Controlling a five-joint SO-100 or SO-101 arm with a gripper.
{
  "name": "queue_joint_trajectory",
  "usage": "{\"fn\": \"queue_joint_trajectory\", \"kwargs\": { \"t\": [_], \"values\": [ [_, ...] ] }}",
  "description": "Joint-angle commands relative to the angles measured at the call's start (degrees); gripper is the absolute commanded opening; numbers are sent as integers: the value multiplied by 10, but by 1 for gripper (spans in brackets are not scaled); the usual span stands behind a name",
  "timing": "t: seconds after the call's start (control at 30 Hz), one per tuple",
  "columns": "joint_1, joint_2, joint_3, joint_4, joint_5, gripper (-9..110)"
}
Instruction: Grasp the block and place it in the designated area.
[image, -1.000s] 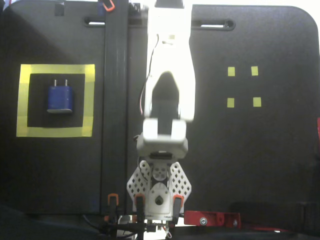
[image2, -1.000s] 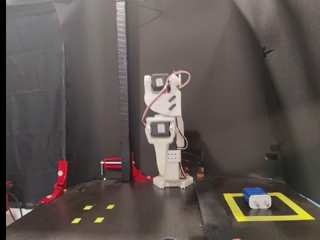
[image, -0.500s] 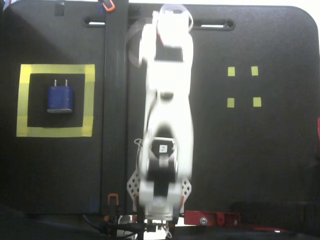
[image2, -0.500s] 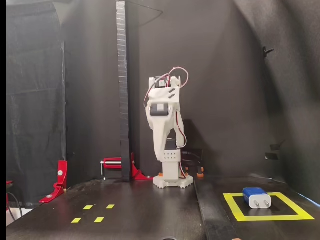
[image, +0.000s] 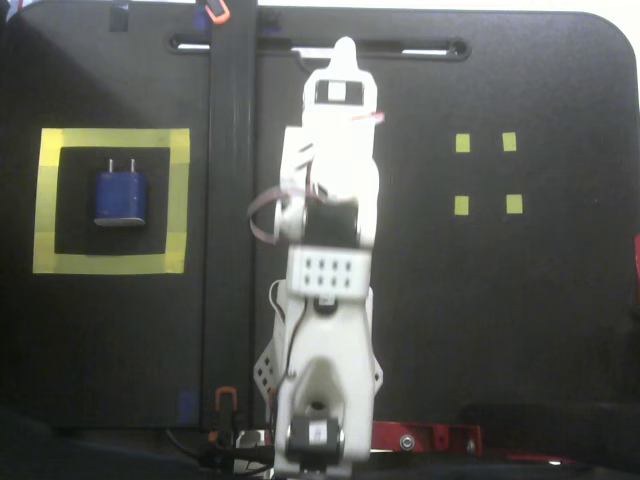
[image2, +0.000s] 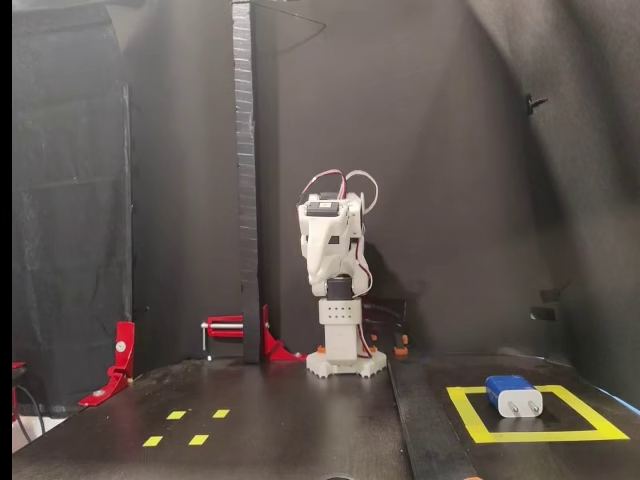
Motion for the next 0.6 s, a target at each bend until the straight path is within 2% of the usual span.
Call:
{"fn": "queue_joint_trajectory", "kwargs": {
  "t": [0.0,0.37,0.57],
  "values": [
    [-2,54,46,-53,-2,0],
    [1,174,226,-233,-4,0],
    [-4,229,275,-232,-5,0]
  ]
}}
